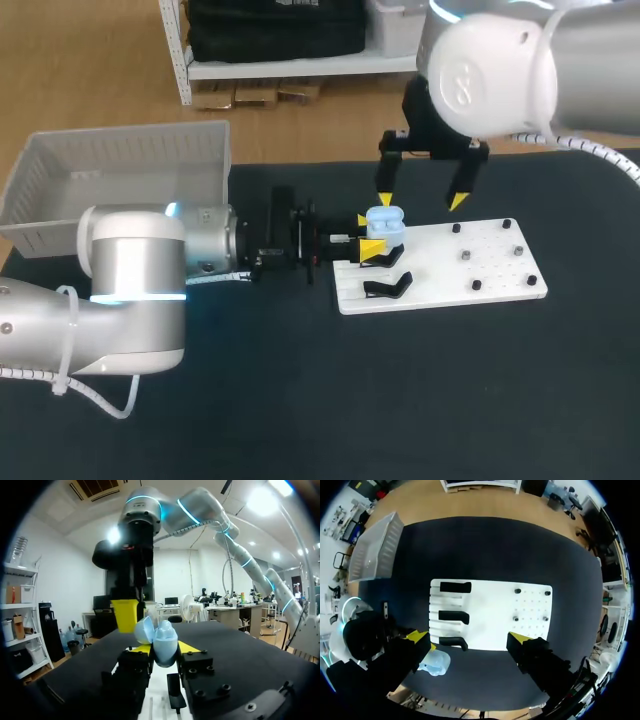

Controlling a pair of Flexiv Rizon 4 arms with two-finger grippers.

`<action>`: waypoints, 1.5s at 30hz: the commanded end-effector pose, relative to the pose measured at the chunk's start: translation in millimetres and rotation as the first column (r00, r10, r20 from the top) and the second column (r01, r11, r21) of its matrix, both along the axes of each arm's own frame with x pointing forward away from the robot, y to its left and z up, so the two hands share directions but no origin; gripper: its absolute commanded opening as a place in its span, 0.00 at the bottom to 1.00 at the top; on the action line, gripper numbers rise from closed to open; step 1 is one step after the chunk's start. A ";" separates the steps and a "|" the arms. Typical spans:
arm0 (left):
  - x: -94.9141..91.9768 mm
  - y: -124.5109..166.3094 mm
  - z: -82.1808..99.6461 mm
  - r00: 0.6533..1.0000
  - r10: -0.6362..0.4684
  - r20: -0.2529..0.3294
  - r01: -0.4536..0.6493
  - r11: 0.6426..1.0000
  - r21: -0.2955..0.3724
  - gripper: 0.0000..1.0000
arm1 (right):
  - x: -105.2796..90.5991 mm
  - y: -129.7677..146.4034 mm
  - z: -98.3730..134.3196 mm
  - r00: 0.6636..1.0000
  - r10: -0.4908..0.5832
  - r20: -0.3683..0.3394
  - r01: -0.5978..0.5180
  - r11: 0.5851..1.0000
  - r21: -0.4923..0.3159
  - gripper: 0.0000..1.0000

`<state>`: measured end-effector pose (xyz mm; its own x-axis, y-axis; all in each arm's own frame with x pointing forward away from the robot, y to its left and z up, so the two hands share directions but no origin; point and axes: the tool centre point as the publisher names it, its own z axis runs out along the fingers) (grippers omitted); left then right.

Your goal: Pick up each earbud case from the left stands, insert the matching earbuds, close the lid, and place the case in the box.

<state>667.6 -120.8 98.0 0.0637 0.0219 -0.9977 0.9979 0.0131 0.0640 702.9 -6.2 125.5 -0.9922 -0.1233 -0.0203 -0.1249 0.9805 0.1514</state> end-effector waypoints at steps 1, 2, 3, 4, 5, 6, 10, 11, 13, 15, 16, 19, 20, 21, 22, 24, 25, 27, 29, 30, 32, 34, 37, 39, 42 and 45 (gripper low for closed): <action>-1.9 -0.3 -1.1 1.000 0.009 0.005 -0.009 1.000 -0.004 0.00 | -8.6 0.1 1.3 1.000 0.004 0.000 -0.004 1.000 0.003 1.00; -1.9 -0.3 -1.1 1.000 0.009 0.005 -0.009 1.000 -0.004 0.00 | -10.3 0.6 1.8 1.000 0.007 -0.002 -0.007 1.000 0.002 1.00; -1.9 -0.3 -1.1 1.000 0.009 0.005 -0.009 1.000 -0.004 0.00 | -11.2 0.7 2.3 1.000 0.009 -0.002 -0.009 1.000 0.002 1.00; -1.9 -0.3 -1.1 1.000 0.009 0.005 -0.009 1.000 -0.004 0.00 | -12.7 0.9 2.9 1.000 0.011 -0.003 -0.011 1.000 0.003 1.00; -1.9 -0.3 -1.1 1.000 0.009 0.005 -0.009 1.000 -0.004 0.00 | -14.4 1.1 3.8 1.000 0.014 -0.005 -0.014 1.000 0.005 1.00; -1.9 -0.3 -1.1 1.000 0.009 0.005 -0.009 1.000 -0.004 0.00 | -15.5 1.5 4.2 1.000 0.016 -0.006 -0.016 1.000 0.006 1.00; -1.9 -0.3 -1.1 1.000 0.009 0.005 -0.009 1.000 -0.004 0.00 | -16.7 1.9 3.6 1.000 0.024 -0.013 -0.023 1.000 0.005 1.00; -1.9 -0.3 -1.1 1.000 0.009 0.005 -0.009 1.000 -0.004 0.00 | -16.7 1.9 3.5 1.000 0.025 -0.009 -0.025 1.000 0.004 1.00; -1.9 -0.3 -1.1 1.000 0.009 0.005 -0.009 1.000 -0.004 0.00 | -16.2 1.2 4.2 1.000 0.020 -0.003 -0.020 1.000 0.010 1.00; -1.9 -0.3 -1.1 1.000 0.009 0.005 -0.009 1.000 -0.004 0.00 | -14.8 -0.6 8.0 1.000 0.007 0.028 -0.008 1.000 0.017 1.00; -1.9 -0.3 -1.1 1.000 0.009 0.005 -0.009 1.000 -0.004 0.00 | -13.8 -2.2 10.7 0.999 -0.002 0.046 0.001 1.000 0.023 1.00; -1.9 -0.3 -1.1 1.000 0.009 0.005 -0.009 1.000 -0.004 0.00 | -10.5 -10.5 21.1 0.992 -0.051 0.115 0.046 0.998 0.051 1.00; -1.9 -0.3 -1.1 1.000 0.009 0.005 -0.009 1.000 -0.004 0.00 | -9.1 -14.5 24.8 0.987 -0.075 0.139 0.066 0.996 0.065 1.00; -3.0 0.9 -0.5 1.000 0.009 0.004 -0.009 1.000 -0.001 0.00 | -7.5 -19.3 28.7 0.982 -0.101 0.162 0.089 0.993 0.080 1.00; -4.2 2.8 -0.2 1.000 0.010 0.000 -0.010 1.000 0.005 0.00 | -5.9 -24.2 32.2 0.975 -0.127 0.182 0.112 0.989 0.094 1.00; -5.7 6.2 0.2 1.000 0.014 -0.005 -0.014 1.000 0.012 0.00 | -1.7 -35.2 39.6 0.961 -0.179 0.210 0.156 0.980 0.123 1.00; -6.6 9.3 0.7 1.000 0.019 -0.012 -0.019 1.000 0.016 0.00 | 0.4 -39.8 42.0 0.956 -0.201 0.215 0.174 0.975 0.137 1.00; -8.1 18.0 1.9 0.999 0.033 -0.022 -0.032 0.999 0.028 0.00 | 3.9 -48.5 45.5 0.951 -0.230 0.208 0.198 0.966 0.164 1.00; -9.4 29.8 4.3 0.999 0.045 -0.029 -0.044 0.998 0.043 0.00 | 5.2 -52.1 46.0 0.951 -0.238 0.197 0.205 0.964 0.170 1.00; -9.2 37.0 6.0 0.998 0.056 -0.030 -0.054 0.997 0.054 0.00 | 5.2 -52.1 46.0 0.951 -0.238 0.197 0.205 0.964 0.170 1.00; -7.5 52.8 9.6 0.996 0.087 -0.029 -0.085 0.993 0.076 0.00 | 5.2 -52.1 46.0 0.951 -0.238 0.197 0.205 0.964 0.170 1.00; -4.3 71.9 13.4 0.991 0.132 -0.017 -0.129 0.986 0.105 0.00 | 5.2 -52.1 46.0 0.951 -0.238 0.197 0.205 0.964 0.170 1.00; 2.5 101.8 21.7 0.976 0.218 -0.016 -0.215 0.969 0.124 0.00 | 5.2 -52.1 46.0 0.951 -0.238 0.197 0.205 0.964 0.170 1.00; 7.3 122.4 27.4 0.964 0.267 -0.016 -0.262 0.956 0.134 0.00 | 5.2 -52.1 46.0 0.951 -0.238 0.197 0.205 0.964 0.170 1.00; 16.4 152.9 32.5 0.940 0.341 -0.021 -0.334 0.930 0.156 0.00 | 5.2 -52.1 46.0 0.951 -0.238 0.197 0.205 0.964 0.170 1.00; 31.1 185.2 37.5 0.902 0.432 -0.017 -0.422 0.887 0.189 0.00 | 5.2 -52.1 46.0 0.951 -0.238 0.197 0.205 0.964 0.170 1.00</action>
<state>710.3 24.8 119.2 -0.0399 0.1956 -0.9799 0.9532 0.3015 0.0214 711.6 -57.9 171.8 -0.9697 0.1109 -0.2178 0.0440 0.9558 0.2907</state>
